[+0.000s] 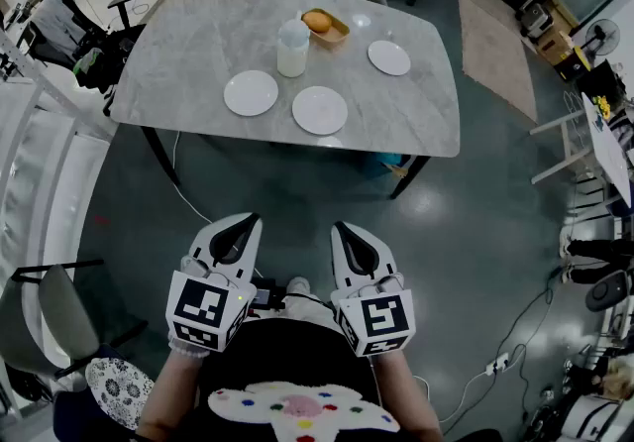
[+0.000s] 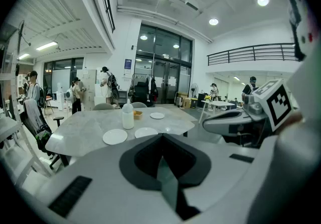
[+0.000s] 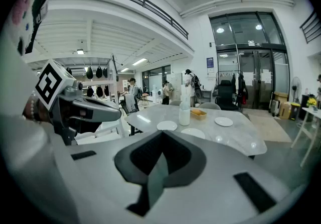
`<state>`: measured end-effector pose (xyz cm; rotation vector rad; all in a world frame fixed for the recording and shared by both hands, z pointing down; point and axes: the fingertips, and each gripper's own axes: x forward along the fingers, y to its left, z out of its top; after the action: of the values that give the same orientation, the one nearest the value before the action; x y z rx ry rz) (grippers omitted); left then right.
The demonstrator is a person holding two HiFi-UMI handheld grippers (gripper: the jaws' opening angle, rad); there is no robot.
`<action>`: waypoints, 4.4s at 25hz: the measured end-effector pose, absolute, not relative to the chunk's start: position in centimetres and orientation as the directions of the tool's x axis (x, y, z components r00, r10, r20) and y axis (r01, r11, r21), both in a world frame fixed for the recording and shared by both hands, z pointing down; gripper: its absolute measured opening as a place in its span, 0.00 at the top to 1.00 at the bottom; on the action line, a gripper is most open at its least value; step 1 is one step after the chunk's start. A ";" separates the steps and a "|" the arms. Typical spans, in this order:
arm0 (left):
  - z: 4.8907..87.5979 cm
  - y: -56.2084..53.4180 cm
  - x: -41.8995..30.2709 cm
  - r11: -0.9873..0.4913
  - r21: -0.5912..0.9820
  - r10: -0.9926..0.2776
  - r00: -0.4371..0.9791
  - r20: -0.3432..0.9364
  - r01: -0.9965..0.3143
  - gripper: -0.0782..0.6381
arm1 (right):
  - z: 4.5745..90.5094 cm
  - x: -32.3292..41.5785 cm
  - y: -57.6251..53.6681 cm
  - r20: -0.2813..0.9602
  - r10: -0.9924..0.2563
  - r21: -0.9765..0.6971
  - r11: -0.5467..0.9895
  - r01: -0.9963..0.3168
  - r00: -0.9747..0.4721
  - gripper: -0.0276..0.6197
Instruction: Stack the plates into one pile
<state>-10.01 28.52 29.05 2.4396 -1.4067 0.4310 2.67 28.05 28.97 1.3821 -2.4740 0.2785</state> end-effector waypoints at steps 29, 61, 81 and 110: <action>29.7 28.5 -9.2 -0.457 0.149 -0.786 0.476 0.395 -0.877 0.73 | 29.2 2.8 28.1 0.315 -0.788 -0.109 0.524 -0.845 -0.529 0.78; 29.6 29.2 -5.4 -0.380 0.139 -0.839 0.404 0.365 -0.914 0.73 | 31.0 7.8 28.6 0.305 -0.757 -0.129 0.568 -0.813 -0.577 0.76; 30.9 18.0 -5.9 -0.462 0.188 -0.782 0.498 0.375 -0.867 0.73 | 31.9 6.1 18.7 0.347 -0.765 -0.139 0.530 -0.837 -0.542 0.76; 31.7 2.1 -9.5 -0.582 0.249 -0.684 0.632 0.363 -0.774 0.73 | 32.5 2.4 4.6 0.393 -0.828 -0.122 0.386 -0.915 -0.401 0.76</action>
<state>-9.53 2.10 31.66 2.4725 -1.1582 0.3207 2.38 4.62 32.54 1.5362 -2.3800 0.4669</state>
